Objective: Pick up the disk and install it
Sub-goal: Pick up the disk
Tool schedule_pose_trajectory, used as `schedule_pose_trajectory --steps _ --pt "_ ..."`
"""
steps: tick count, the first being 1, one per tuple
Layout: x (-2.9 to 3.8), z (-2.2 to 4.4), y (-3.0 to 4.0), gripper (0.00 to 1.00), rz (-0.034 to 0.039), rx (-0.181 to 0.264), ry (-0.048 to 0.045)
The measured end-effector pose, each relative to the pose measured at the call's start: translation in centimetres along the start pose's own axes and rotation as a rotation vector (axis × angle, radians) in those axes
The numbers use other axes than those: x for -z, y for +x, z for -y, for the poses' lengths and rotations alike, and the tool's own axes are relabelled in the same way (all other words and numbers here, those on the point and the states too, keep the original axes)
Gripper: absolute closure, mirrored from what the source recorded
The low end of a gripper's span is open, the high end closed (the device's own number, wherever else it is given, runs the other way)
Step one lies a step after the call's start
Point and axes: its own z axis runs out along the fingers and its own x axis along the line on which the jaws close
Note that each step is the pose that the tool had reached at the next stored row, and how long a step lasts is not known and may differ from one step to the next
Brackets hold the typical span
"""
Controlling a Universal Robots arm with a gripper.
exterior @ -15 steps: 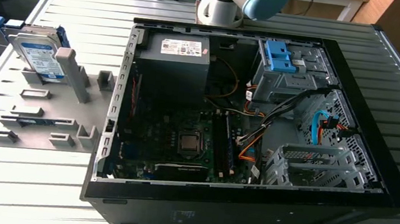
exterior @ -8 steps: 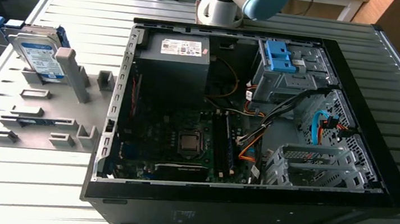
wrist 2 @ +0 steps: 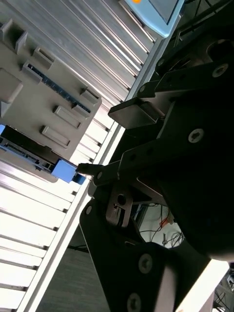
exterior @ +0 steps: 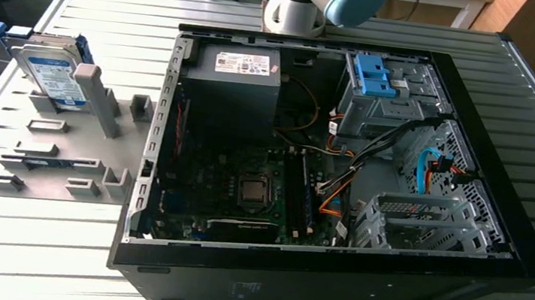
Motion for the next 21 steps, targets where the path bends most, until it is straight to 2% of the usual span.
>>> schedule_pose_trajectory --steps 11,21 --pt "-1.97 0.07 0.05 0.44 -0.0001 0.003 -0.0001" --pt "-2.24 0.07 0.06 0.44 0.0028 0.004 0.0"
